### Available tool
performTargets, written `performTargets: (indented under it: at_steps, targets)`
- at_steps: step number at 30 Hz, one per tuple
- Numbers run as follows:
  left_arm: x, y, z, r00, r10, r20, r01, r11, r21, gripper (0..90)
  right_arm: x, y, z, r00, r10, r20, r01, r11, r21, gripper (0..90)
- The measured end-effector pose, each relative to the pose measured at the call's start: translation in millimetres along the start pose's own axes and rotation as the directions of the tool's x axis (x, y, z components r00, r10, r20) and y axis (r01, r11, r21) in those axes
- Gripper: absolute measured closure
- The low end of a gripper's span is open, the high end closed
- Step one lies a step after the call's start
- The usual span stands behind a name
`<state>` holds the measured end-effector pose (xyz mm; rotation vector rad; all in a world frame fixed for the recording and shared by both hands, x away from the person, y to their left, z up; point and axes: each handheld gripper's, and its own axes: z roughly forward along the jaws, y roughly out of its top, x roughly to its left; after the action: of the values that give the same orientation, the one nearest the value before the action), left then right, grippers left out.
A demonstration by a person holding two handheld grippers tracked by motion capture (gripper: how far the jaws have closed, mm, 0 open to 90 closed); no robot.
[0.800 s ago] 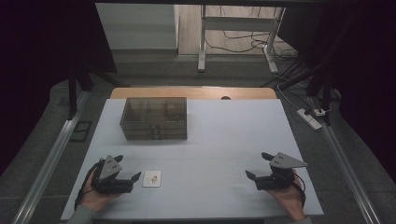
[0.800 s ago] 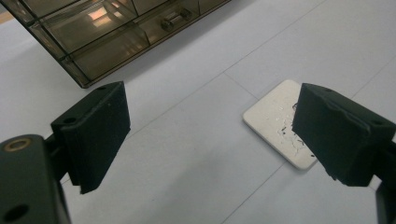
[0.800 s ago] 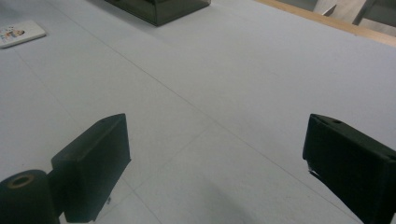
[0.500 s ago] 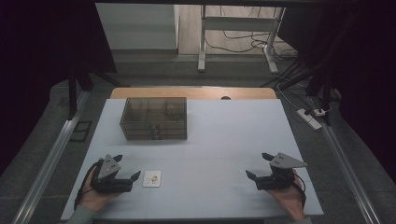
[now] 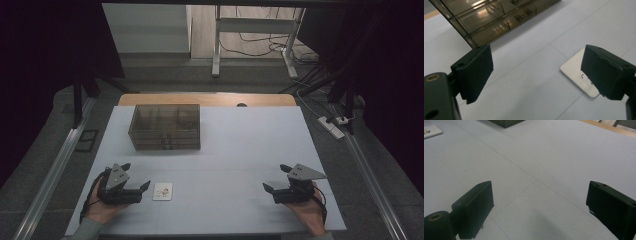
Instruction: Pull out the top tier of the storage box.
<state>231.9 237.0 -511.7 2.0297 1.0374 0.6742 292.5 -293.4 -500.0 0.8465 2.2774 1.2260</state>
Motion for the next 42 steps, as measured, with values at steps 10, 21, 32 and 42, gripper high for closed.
performTargets:
  at_steps: [10,21,32,42]
  targets:
    - [-0.9,-1.4,-3.1,0.9996,0.025,-0.016,-0.025,0.9997,-0.007,11.2,-0.1,0.0,2.7,0.9998,0.017,-0.010,-0.017,1.000,-0.005,7.7]
    - [-2.7,-4.0,-3.6,0.9983,0.053,-0.023,-0.054,0.9983,-0.024,11.2,1.2,1.0,-0.3,0.9995,0.031,-0.008,-0.031,0.999,-0.015,7.9]
    - [-7.1,-4.7,0.0,0.9915,0.117,-0.057,-0.117,0.9931,0.009,11.2,0.0,1.0,1.7,0.9993,0.032,-0.017,-0.032,0.999,-0.017,7.9]
    - [-8.3,-4.9,-1.8,0.9889,0.131,-0.071,-0.131,0.9913,0.002,11.3,-0.2,1.1,1.6,0.9997,0.024,-0.011,-0.024,1.000,-0.013,7.9]
